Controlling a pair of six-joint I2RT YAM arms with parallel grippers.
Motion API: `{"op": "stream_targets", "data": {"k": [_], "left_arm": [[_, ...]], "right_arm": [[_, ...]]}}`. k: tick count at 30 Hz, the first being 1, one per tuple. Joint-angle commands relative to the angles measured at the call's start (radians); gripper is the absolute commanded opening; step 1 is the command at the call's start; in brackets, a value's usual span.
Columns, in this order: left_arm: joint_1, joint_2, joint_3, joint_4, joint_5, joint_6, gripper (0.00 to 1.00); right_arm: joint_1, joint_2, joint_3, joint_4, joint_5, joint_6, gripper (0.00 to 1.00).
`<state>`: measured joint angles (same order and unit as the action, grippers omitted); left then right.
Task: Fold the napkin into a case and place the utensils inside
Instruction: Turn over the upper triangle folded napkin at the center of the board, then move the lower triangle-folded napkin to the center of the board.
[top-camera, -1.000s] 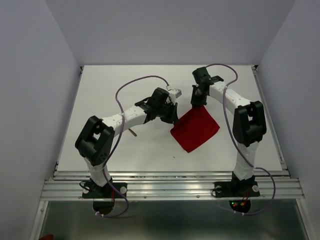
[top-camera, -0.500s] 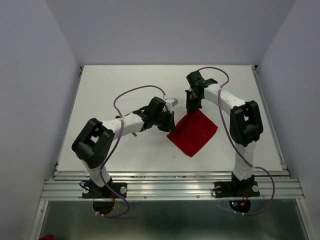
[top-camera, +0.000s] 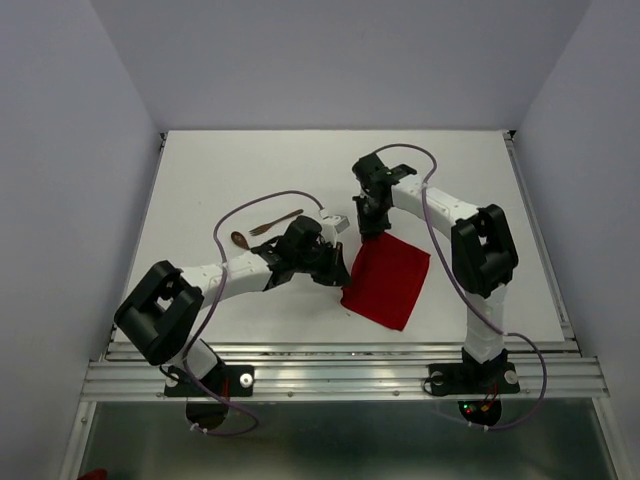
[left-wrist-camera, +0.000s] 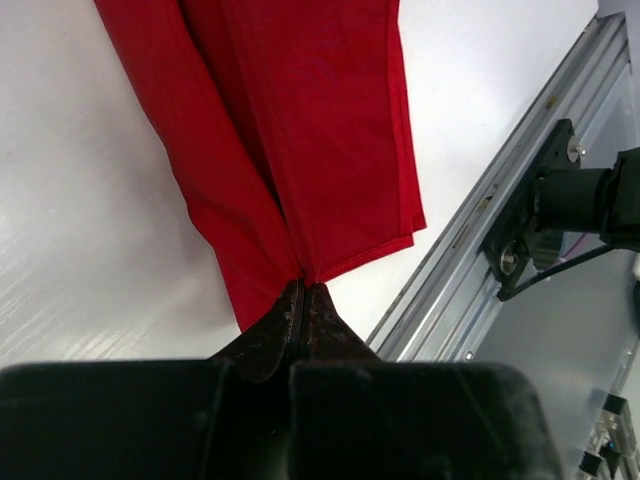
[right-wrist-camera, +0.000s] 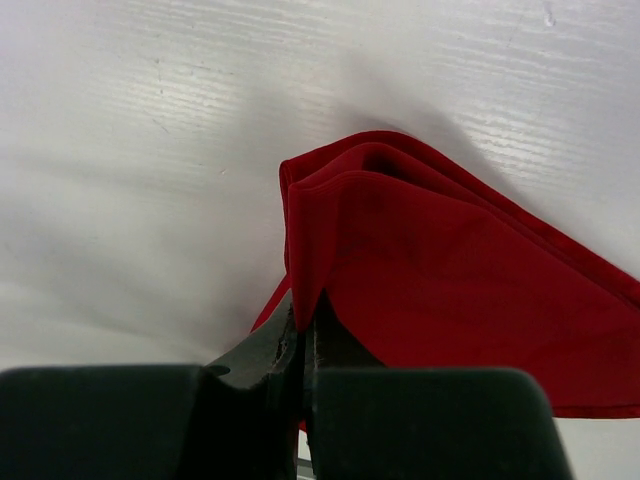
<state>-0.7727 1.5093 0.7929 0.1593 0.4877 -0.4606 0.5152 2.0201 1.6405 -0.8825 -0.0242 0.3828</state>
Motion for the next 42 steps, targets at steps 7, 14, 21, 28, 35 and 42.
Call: {"op": "stream_targets", "data": {"k": [7, 14, 21, 28, 35, 42], "left_arm": [[-0.022, -0.076, -0.037, -0.075, 0.003, 0.034, 0.87], [0.001, -0.248, -0.064, -0.099, -0.047, 0.010, 0.99], [0.075, -0.411, -0.075, -0.144, -0.070, -0.049, 0.99], [0.167, -0.500, -0.070, -0.158, -0.063, -0.070, 0.98], [0.251, -0.462, 0.002, -0.152, -0.028, -0.073, 0.93], [0.254, -0.212, 0.179, -0.250, -0.058, -0.027, 0.82]], "right_arm": [[0.075, 0.003, 0.024, 0.057, 0.089, 0.010, 0.01], [0.115, 0.029, 0.030, 0.076, 0.121, 0.037, 0.01], [0.137, 0.052, 0.050, 0.135, 0.073, 0.065, 0.32], [0.157, 0.042, 0.105, 0.211, -0.085, 0.108, 0.66], [0.142, -0.110, 0.045, 0.217, 0.001, 0.139, 0.70], [-0.018, -0.444, -0.296, 0.223, 0.104, 0.189, 0.59]]}}
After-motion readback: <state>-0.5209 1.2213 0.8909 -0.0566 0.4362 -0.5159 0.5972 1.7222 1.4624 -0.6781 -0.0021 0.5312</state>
